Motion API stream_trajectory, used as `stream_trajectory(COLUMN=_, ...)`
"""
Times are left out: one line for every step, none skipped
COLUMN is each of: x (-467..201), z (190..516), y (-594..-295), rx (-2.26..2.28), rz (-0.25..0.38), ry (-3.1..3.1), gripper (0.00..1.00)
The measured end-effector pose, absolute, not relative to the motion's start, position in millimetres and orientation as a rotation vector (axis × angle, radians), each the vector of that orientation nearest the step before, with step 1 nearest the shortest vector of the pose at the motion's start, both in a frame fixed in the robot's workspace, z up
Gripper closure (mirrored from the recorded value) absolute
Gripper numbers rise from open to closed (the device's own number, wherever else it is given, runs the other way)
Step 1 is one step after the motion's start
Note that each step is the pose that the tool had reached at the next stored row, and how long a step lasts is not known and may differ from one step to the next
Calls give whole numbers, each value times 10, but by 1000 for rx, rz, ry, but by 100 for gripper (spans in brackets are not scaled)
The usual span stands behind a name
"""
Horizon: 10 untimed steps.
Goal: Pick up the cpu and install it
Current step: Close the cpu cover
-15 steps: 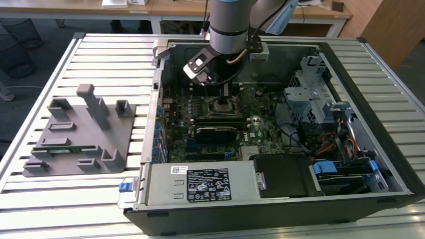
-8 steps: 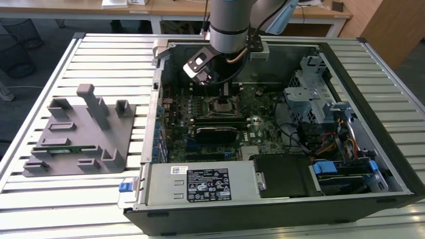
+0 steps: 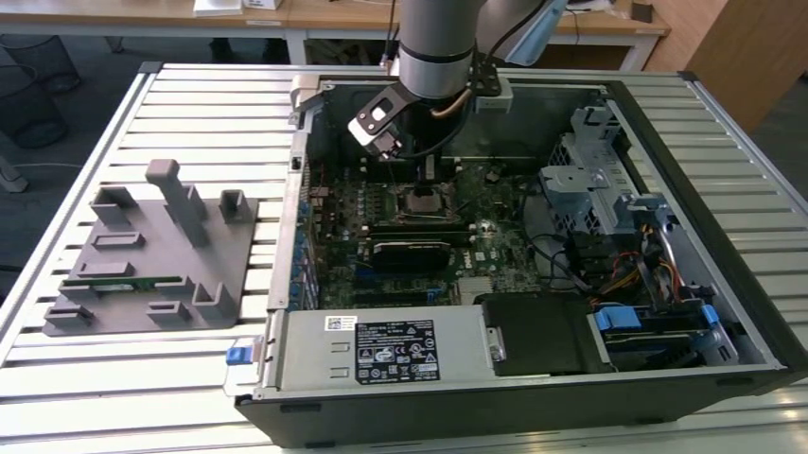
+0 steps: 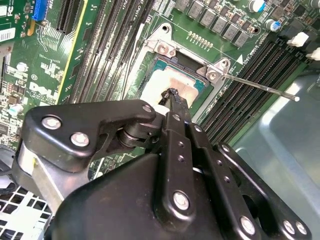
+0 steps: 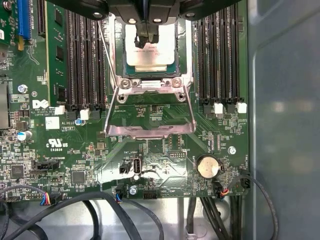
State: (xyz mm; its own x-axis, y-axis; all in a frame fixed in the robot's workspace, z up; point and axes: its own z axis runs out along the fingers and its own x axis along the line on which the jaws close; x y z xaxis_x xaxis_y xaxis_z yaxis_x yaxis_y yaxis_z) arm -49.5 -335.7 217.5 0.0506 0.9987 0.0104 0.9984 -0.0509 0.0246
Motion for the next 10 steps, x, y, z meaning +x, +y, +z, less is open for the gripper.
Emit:
stream_trajectory(x=-495, z=2175, y=-3356, rx=2269, rz=39, ry=2157, gripper=89)
stream_trajectory(x=-496, z=2175, y=-3357, rx=2270, rz=39, ry=2157, gripper=89)
stream_trajectory(x=-496, z=2176, y=-3357, rx=2270, rz=40, ry=2157, gripper=89)
stream_trajectory(x=-496, z=2176, y=-3357, rx=2271, rz=41, ry=2158, gripper=89)
stream_trajectory(x=-495, z=2177, y=-3357, rx=2271, rz=42, ry=2159, gripper=89)
stream_trajectory(x=-495, z=2177, y=-3357, rx=2272, rz=43, ry=2159, gripper=89)
stream_trajectory(x=-495, z=2177, y=-3356, rx=2272, rz=43, ry=2159, gripper=89)
stream_trajectory(x=-496, z=2182, y=-3357, rx=2272, rz=43, ry=2159, gripper=89)
stream_trajectory(x=-496, z=2190, y=-3357, rx=2272, rz=43, ry=2159, gripper=89)
stream_trajectory(x=-496, z=2200, y=-3357, rx=2272, rz=43, ry=2159, gripper=89)
